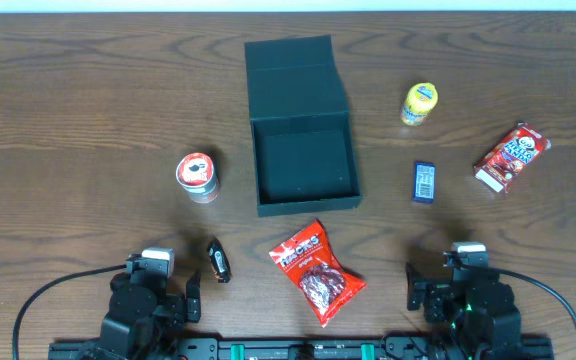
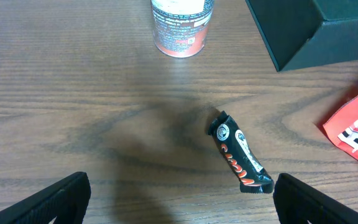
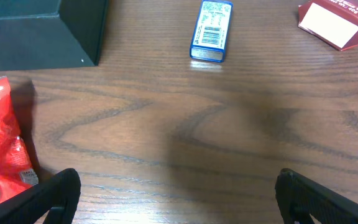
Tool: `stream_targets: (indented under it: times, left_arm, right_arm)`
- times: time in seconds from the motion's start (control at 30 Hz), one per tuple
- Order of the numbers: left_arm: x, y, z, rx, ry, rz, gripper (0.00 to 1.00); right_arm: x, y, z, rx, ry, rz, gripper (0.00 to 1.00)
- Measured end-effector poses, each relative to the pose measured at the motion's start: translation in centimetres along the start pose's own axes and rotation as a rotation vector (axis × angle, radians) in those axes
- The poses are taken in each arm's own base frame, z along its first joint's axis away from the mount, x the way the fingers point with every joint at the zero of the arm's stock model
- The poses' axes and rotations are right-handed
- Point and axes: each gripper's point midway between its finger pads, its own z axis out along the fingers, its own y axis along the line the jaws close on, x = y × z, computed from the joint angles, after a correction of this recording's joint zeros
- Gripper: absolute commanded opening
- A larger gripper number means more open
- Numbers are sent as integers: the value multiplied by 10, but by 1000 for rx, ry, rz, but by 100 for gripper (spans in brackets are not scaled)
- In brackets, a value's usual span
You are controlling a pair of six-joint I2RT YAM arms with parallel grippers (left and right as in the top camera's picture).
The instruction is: Pack container
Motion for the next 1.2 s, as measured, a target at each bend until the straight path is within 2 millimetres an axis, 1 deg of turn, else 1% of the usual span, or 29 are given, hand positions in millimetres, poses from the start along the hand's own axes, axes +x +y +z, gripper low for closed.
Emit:
stream_targets:
  times: [0.83,1.2]
  left_arm:
    - [-1,0,0,0,-3,0,95]
    - [-1,0,5,-1,-10,-6,95]
  right_arm:
    - [0,0,0,0,0,0,99]
    - [0,0,0,0,0,0,99]
